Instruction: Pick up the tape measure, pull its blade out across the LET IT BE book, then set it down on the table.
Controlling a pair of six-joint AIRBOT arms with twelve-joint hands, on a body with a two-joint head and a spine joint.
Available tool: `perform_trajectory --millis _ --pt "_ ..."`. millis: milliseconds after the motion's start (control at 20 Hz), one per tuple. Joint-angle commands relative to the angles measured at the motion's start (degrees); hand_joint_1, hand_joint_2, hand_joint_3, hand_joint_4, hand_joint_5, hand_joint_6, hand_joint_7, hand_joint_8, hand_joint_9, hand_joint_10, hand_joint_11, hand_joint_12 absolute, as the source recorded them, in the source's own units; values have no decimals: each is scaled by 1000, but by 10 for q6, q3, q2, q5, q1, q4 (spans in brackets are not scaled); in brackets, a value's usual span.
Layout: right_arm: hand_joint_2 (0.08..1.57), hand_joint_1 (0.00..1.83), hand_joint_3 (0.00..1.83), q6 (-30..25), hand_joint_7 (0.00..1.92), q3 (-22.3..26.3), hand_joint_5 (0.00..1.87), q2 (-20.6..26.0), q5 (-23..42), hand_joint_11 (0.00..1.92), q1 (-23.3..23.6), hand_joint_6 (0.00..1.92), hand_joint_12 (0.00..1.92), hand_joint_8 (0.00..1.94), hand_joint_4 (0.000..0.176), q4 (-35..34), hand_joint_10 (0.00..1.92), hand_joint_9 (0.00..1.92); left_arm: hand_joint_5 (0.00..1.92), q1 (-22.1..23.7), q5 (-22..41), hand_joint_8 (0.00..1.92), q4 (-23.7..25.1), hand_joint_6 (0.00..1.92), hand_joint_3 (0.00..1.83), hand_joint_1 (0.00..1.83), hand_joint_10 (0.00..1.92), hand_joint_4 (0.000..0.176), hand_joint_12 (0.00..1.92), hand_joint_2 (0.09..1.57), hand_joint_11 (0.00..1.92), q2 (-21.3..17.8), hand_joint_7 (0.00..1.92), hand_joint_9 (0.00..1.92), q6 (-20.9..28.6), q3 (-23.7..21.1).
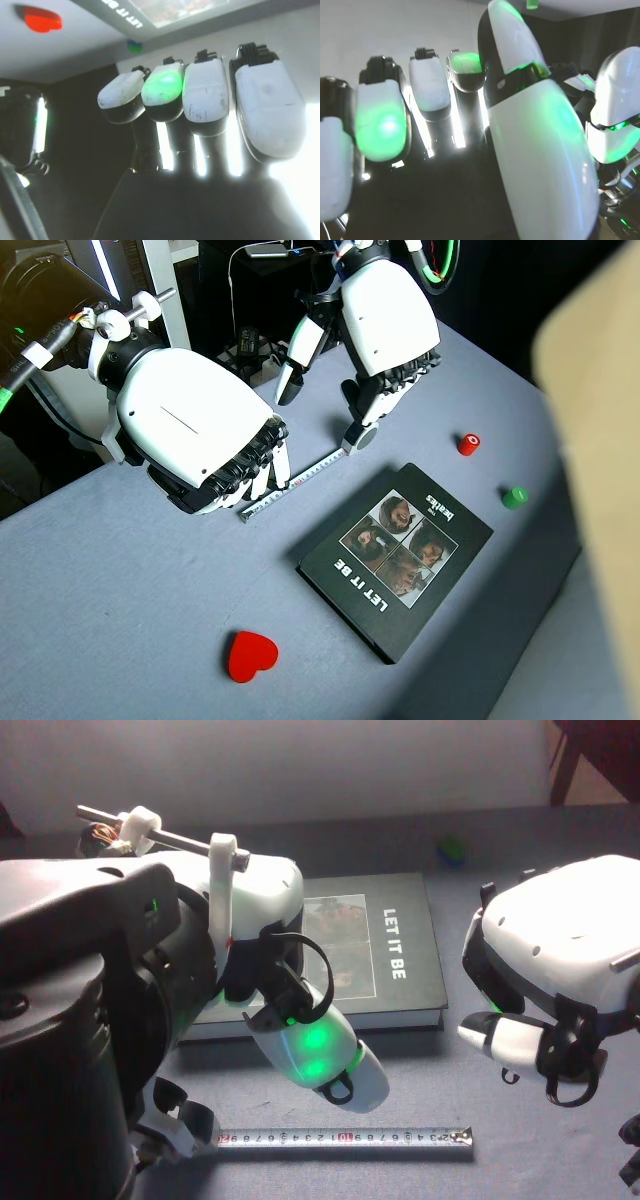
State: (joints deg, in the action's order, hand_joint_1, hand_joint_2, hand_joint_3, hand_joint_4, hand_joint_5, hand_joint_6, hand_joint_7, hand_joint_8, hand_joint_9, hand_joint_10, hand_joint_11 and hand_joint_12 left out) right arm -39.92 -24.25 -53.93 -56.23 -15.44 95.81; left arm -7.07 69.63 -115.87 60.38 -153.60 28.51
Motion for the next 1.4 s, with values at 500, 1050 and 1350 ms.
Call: perform_trajectory --millis 500,1050,1350 --pt "1103 21 9 8 140 5 133 3 -20 0 2 0 718 0 94 48 1 162 254 -8 -25 0 41 9 1 130 5 30 711 1092 0 -17 195 167 -2 4" --pt "1083 113 0 15 241 14 199 5 -23 0 -1 2 823 4 76 48 7 235 460 -26 -249 6 46 9 3 811 9 0 903 1004 45 -127 438 353 -137 100" --pt "1077 142 2 17 261 14 209 5 -20 0 -3 4 880 3 64 48 3 258 543 -37 -280 4 179 4 2 927 9 0 912 1044 129 -139 547 455 37 121"
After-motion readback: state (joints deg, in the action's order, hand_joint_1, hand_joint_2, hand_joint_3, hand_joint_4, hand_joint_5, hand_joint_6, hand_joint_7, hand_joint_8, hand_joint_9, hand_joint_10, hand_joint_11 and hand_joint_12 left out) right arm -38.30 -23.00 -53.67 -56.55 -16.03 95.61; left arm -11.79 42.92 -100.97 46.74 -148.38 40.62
